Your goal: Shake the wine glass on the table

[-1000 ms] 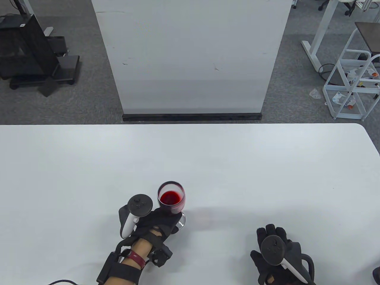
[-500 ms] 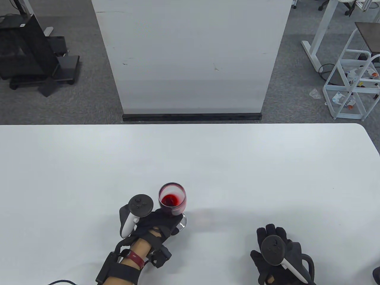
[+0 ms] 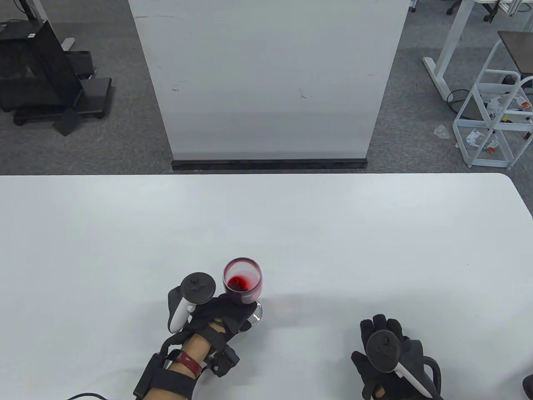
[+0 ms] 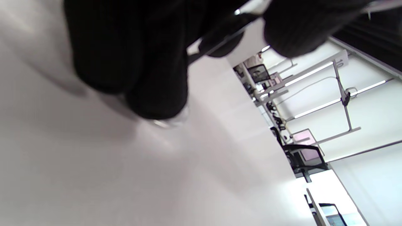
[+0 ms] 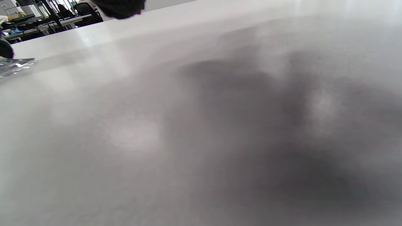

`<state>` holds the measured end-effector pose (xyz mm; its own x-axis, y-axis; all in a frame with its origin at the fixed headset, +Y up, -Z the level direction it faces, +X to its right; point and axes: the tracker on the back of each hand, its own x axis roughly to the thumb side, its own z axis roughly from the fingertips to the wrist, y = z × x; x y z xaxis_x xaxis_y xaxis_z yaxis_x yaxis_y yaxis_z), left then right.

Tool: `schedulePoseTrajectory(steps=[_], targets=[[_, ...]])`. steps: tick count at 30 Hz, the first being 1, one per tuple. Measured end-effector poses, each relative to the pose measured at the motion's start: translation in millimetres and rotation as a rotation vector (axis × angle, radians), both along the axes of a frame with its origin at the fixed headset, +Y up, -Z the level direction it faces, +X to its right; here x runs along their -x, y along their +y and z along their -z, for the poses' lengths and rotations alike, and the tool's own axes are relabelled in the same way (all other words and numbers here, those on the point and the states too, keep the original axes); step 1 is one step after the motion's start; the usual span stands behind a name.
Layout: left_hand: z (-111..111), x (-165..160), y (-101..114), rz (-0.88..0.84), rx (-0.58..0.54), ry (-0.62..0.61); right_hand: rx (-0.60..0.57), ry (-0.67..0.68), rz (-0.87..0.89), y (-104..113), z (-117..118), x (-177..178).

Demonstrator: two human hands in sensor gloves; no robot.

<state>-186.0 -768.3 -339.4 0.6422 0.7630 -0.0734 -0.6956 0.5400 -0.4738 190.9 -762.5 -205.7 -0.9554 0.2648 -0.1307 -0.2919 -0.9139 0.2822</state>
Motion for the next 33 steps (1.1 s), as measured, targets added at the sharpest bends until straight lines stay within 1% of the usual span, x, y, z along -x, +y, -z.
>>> schedulePoseTrajectory(steps=[2, 3, 6, 7, 9, 10, 11, 13, 14, 15, 16, 17, 19, 20, 21, 22, 23, 24, 25, 28, 29, 30, 32, 33], targets=[[-0.9, 1.5, -0.5, -0.004, -0.027, 0.084, 0.002, 0.001, -0.002, -0.1, -0.1, 0.1], [-0.9, 0.5, -0.6, -0.01, -0.031, 0.093, 0.002, 0.002, -0.002, 0.0, -0.3, 0.2], [-0.8, -3.3, -0.1, 0.001, -0.004, -0.02, -0.003, 0.002, 0.001, 0.4, -0.2, 0.0], [-1.4, -3.0, 0.0, 0.0, 0.005, -0.009, -0.001, 0.0, 0.002, 0.3, 0.0, -0.1], [-2.4, -1.8, -0.6, -0.003, -0.024, 0.072, 0.002, 0.0, 0.0, 0.2, 0.0, -0.1], [-2.8, -1.9, -0.6, -0.003, -0.033, 0.093, 0.002, 0.001, 0.0, 0.3, -0.3, 0.1], [-2.8, -2.9, -0.1, 0.007, -0.032, 0.082, 0.0, 0.002, 0.0, 0.4, -0.3, 0.1], [-2.4, -4.8, -0.1, 0.016, -0.025, 0.017, -0.003, 0.002, 0.001, 0.6, -0.4, 0.0], [-1.6, -4.8, -0.2, 0.013, 0.005, -0.029, -0.002, 0.0, 0.004, 0.2, 0.0, -0.3], [-2.2, -4.0, 0.0, 0.006, 0.009, -0.004, -0.001, -0.001, 0.003, 0.2, 0.0, -0.3], [-2.9, -2.8, 0.0, 0.009, -0.015, 0.058, 0.001, 0.0, 0.001, 0.1, 0.0, -0.1], [-3.2, -2.4, -0.1, 0.009, -0.035, 0.091, 0.002, 0.001, 0.0, 0.2, -0.2, 0.0], [-2.8, -4.0, 0.3, 0.015, -0.024, 0.046, 0.0, 0.002, -0.001, 0.4, -0.4, 0.2], [-2.2, -5.2, -0.4, 0.007, 0.001, -0.03, -0.001, 0.002, 0.002, 0.3, -0.1, -0.1], [-2.0, -4.5, -0.3, 0.003, 0.019, -0.044, -0.001, 0.001, 0.003, 0.3, -0.1, -0.2], [-2.3, -3.6, -0.2, -0.002, 0.018, -0.012, 0.0, 0.0, 0.004, 0.1, 0.1, -0.3], [-2.5, -2.2, -0.1, 0.002, -0.003, 0.047, 0.002, -0.001, 0.002, 0.2, -0.1, -0.2], [-2.5, -1.8, -0.3, 0.001, -0.014, 0.068, 0.002, 0.0, 0.001, 0.2, -0.2, -0.1], [-2.5, -2.0, -0.5, -0.002, -0.019, 0.071, 0.002, 0.001, 0.001, 0.2, -0.3, -0.1], [-0.7, -3.5, -0.5, -0.006, 0.026, -0.04, -0.001, 0.0, 0.004, 0.2, 0.0, -0.4], [-0.8, -2.0, -0.8, -0.017, 0.041, -0.03, 0.001, -0.001, 0.005, 0.1, 0.1, -0.5], [-1.3, -1.1, -0.9, -0.024, 0.031, 0.019, 0.002, -0.001, 0.005, -0.1, 0.2, -0.5], [-1.8, 0.3, -1.0, -0.028, 0.01, 0.078, 0.002, -0.001, 0.003, 0.2, -0.1, -0.3], [-1.5, -0.6, -0.6, -0.026, 0.016, 0.051, 0.001, 0.001, 0.003, 0.2, -0.1, -0.2]])
